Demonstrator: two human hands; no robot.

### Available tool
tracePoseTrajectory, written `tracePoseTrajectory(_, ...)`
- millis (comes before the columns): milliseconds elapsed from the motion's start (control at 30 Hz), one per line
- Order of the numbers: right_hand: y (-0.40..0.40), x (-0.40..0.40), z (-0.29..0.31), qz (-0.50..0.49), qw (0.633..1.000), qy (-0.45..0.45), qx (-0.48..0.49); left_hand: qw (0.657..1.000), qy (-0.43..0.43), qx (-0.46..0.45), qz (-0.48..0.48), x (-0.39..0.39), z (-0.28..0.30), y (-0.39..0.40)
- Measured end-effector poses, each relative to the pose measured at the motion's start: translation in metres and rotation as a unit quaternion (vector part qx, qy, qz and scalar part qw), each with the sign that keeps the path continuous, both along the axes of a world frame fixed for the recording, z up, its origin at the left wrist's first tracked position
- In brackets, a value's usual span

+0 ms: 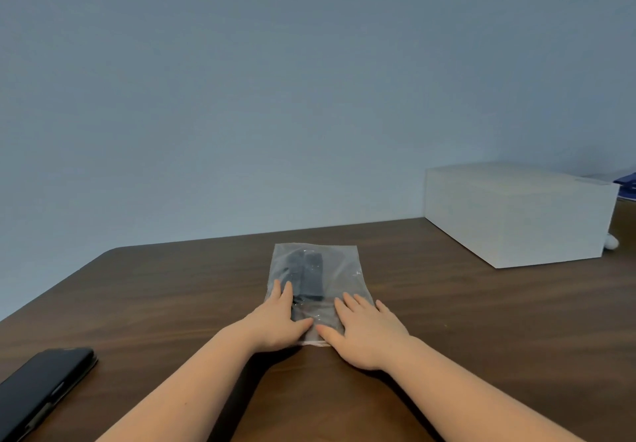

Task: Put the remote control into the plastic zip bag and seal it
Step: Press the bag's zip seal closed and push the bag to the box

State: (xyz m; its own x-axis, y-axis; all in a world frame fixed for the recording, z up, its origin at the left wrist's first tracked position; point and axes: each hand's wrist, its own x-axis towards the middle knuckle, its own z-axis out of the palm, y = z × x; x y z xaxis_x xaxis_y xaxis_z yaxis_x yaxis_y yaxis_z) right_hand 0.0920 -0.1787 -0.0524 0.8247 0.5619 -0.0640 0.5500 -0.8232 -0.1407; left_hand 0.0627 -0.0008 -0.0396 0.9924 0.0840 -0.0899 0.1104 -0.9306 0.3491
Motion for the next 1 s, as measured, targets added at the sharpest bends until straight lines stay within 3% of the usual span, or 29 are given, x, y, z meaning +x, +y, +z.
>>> tracePoseTrajectory(767, -0.143, 0.119, 0.004, -0.097, 0.995, -0.006, -0.006, 0.998, -0.04, 0.003, -0.058, 0.132, -0.007, -0.133)
tracePoseTrajectory(1000, -0.17, 0.152, -0.007, -0.157, 0.982, -0.098, 0.043, 0.996, -0.05, 0.001, -0.077, 0.177, -0.006, -0.17)
